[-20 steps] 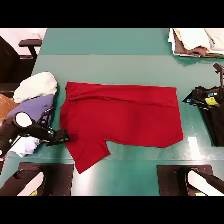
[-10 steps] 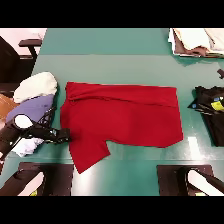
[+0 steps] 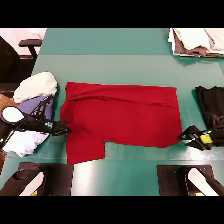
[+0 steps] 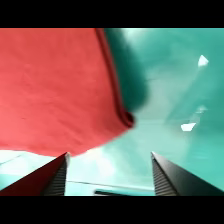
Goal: Fold the shirts.
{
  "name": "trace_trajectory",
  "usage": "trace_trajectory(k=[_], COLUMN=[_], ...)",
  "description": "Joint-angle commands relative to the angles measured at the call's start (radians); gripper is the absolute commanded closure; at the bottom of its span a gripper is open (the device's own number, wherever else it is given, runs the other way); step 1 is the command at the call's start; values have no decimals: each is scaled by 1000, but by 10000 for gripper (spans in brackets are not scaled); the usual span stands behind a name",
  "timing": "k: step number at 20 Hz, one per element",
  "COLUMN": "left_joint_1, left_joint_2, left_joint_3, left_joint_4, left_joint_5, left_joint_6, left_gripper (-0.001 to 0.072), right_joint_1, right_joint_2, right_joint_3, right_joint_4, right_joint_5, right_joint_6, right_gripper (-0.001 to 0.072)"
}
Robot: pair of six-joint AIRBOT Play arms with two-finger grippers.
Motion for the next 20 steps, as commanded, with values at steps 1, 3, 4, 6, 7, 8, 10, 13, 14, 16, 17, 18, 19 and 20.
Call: trace_trajectory(k=[1, 3, 4, 6, 7, 8, 10, 13, 14, 16, 17, 18, 19, 20], left_joint_1=[0, 0, 0, 0, 0, 0, 0, 0, 0, 0, 0, 0, 0, 0], left_joint_2=[2, 2, 2, 2, 2, 2, 2, -8, -26, -96, -142, -199, -258, -328], left_joint_3=[8, 8, 8, 8, 8, 11, 54, 157, 196, 275, 316, 361, 409, 464], left_joint_4=[0, 3, 4, 7, 7, 7, 9, 22, 23, 29, 29, 29, 28, 28], left_joint_5=[-11, -10, -10, -11, -11, -15, -39, -7, 14, 56, 72, 89, 104, 122], left_joint_6=[2, 2, 2, 2, 3, 7, 32, 48, 56, 90, 109, 123, 137, 155], left_gripper=[684, 684, 684, 684, 684, 684, 685, 686, 686, 686, 686, 685, 685, 685], right_joint_1=[42, 116, 151, 205, 224, 236, 246, 247, 251, 283, 306, 330, 351, 367], right_joint_2=[9, 9, 9, 9, 9, 9, 9, 4, -17, -100, -148, -207, -269, -327], right_joint_3=[-119, -116, -109, -90, -71, -45, 45, 207, 266, 382, 436, 501, 569, 631], right_joint_4=[99, 99, 97, 95, 89, 79, 32, 13, 13, 11, 11, 11, 11, 13], right_joint_5=[-93, -134, -160, -199, -200, -187, -124, -87, -80, -77, -80, -81, -84, -85], right_joint_6=[-13, -2, 4, 6, 5, 5, 16, 22, 22, 22, 22, 22, 22, 22], right_gripper=[165, 166, 193, 493, 645, 693, 694, 694, 694, 694, 694, 694, 694, 694])
